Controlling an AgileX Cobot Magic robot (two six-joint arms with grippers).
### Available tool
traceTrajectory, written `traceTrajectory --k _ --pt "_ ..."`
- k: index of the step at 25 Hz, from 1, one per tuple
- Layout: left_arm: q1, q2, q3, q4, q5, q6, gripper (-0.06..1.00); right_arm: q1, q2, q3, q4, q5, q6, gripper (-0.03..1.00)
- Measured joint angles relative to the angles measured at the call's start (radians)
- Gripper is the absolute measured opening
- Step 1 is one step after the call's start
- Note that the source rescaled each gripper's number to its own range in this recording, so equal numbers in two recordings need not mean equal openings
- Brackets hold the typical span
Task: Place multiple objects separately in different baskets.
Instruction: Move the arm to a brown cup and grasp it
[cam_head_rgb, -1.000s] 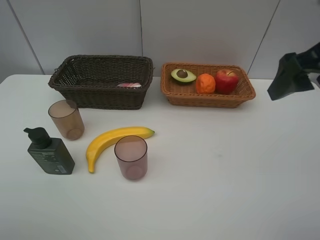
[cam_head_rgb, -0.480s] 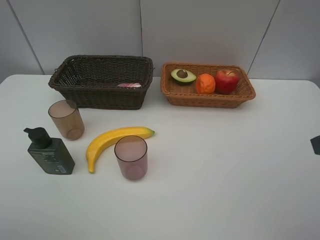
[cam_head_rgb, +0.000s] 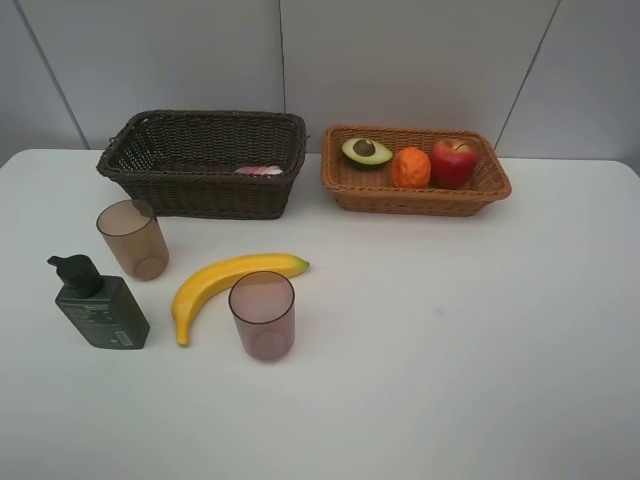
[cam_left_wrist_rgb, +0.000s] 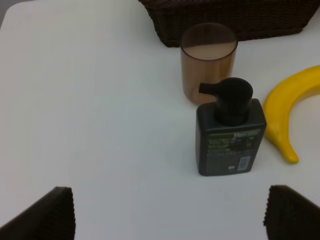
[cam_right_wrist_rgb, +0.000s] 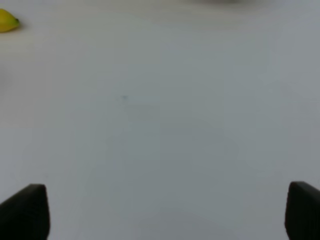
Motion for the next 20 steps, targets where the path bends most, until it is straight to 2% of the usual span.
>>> traceTrajectory --k 11,20 --pt "0.0 0.0 0.0 0.0 0.0 0.0 1.0 -0.016 -0.227 0.011 -0.008 -0.004 0.012 0.99" --pt "0.0 0.0 0.0 0.0 0.0 0.0 1.0 -0.219 -0.31 0.011 -0.015 -0.004 0.023 0.99"
